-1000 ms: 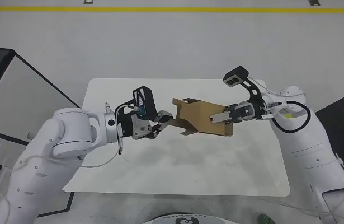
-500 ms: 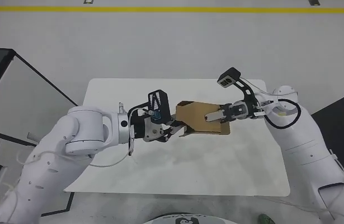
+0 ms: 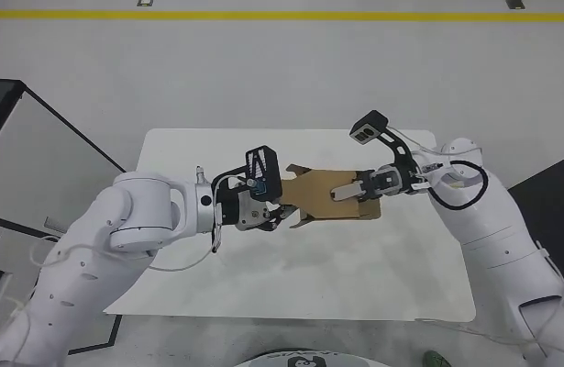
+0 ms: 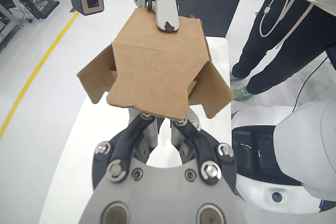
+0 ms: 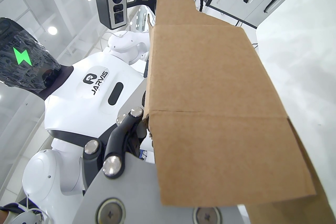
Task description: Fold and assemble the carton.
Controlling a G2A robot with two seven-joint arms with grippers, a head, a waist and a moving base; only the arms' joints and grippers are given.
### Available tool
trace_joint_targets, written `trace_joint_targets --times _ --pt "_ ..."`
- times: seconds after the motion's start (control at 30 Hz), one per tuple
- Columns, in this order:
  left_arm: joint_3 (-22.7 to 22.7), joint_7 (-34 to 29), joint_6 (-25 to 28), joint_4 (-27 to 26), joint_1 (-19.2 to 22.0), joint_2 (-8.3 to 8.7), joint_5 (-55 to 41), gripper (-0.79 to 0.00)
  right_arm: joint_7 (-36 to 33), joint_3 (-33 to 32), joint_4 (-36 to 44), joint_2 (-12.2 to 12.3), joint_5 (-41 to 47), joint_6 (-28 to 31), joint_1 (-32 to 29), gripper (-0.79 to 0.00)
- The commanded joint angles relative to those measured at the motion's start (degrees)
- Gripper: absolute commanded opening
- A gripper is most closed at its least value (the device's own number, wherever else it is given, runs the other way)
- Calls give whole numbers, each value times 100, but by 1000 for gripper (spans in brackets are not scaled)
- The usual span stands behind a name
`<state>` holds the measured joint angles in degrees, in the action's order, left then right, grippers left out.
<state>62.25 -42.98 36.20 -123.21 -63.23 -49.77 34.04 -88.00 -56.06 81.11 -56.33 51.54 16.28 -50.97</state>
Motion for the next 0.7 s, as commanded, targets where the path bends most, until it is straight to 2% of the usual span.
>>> trace_joint_targets --times 0.0,0.67 --pt "-4 -15 12 15 1 0 -11 -785 0 27 13 -1 0 0 10 -785" --pt "510 -22 76 -57 -260 84 -66 -785 0 -273 31 52 137 0 -211 -785"
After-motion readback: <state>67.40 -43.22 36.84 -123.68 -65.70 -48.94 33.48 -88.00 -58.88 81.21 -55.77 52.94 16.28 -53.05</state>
